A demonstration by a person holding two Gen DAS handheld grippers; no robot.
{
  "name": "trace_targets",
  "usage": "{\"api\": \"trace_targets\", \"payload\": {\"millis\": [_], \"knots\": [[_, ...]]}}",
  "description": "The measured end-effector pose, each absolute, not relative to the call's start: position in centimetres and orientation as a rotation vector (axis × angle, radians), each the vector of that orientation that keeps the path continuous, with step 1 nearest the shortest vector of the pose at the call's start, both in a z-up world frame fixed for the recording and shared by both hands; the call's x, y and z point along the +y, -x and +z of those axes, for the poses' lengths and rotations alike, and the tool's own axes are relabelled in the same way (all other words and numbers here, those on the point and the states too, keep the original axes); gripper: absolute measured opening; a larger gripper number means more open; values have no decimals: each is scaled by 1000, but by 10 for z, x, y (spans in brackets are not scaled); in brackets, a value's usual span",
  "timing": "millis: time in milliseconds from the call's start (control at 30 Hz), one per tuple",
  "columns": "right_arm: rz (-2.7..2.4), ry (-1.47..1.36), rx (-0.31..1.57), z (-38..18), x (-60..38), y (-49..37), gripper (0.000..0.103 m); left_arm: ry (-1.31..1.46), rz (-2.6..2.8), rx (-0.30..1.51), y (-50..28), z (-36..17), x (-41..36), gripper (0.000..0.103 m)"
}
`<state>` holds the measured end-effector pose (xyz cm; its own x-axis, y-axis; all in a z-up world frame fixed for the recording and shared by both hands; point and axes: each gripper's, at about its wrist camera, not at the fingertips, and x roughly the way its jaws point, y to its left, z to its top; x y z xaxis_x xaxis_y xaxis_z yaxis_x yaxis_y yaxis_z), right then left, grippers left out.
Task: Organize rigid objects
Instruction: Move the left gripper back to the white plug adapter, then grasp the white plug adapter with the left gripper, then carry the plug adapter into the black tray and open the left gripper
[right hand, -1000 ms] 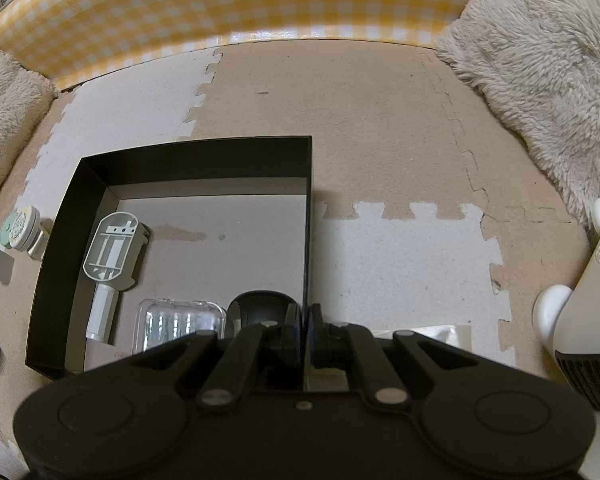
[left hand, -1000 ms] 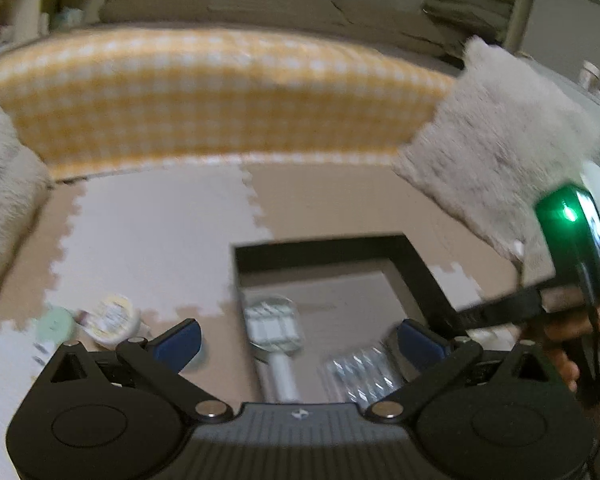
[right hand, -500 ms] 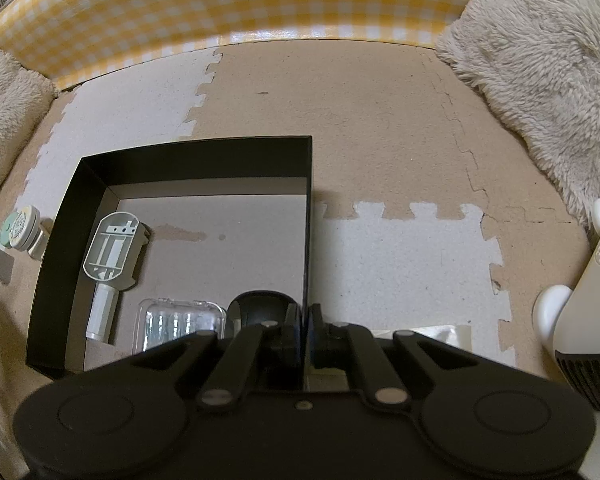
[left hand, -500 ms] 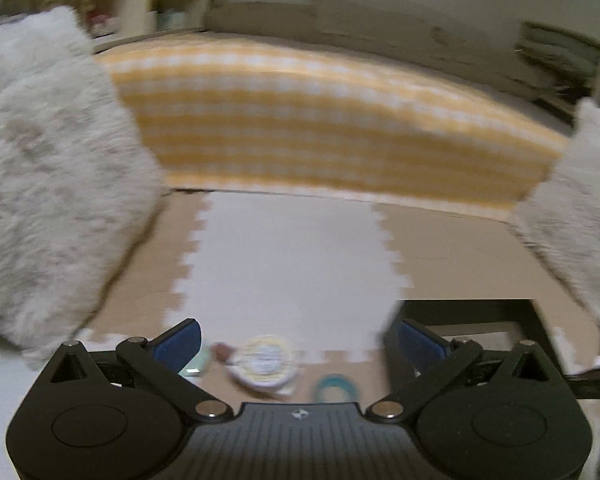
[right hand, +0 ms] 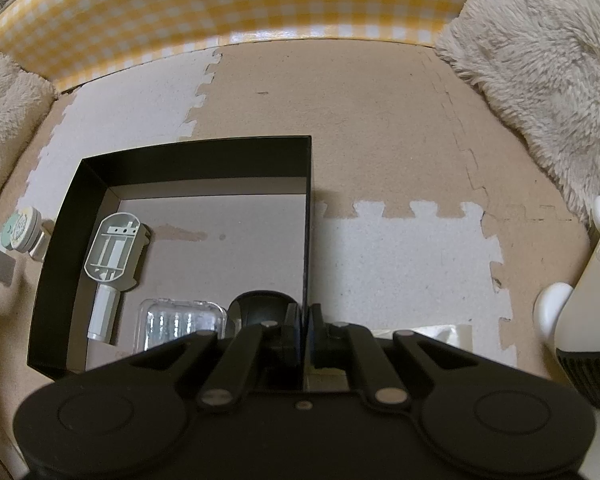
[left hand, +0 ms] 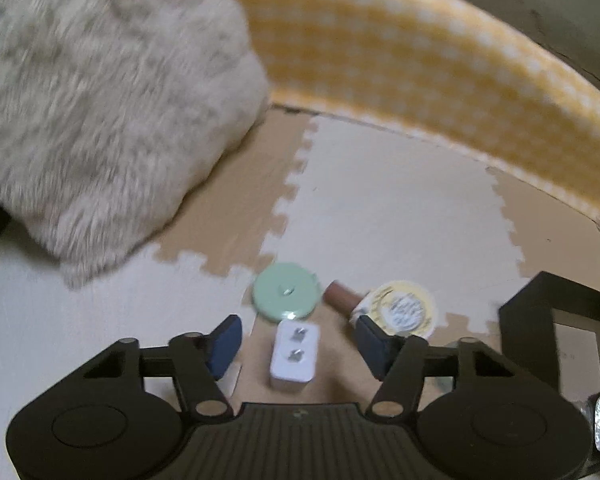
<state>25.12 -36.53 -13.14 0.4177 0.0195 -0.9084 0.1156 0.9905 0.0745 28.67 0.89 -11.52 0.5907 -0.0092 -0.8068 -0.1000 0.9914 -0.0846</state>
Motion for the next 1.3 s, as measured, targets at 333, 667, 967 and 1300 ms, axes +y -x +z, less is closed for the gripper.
{"api": "trace_targets", "payload": {"millis": [333,667,967,1300], "knots": [[-60,-130,1139,-131,-366,-251,5,97,39,937,-289,-125,8,26],[-60,-130,1139,-131,-366,-251,5,176,-32,868,-282,-97,-2,26],[-60,-131,1139,-131,-366,-251,5,274,-255,831,-259,-66,-50,26],[-61,-128,1140,-132,-366,-250,5,272,-459,878,-231,-67,-111,26]]}}
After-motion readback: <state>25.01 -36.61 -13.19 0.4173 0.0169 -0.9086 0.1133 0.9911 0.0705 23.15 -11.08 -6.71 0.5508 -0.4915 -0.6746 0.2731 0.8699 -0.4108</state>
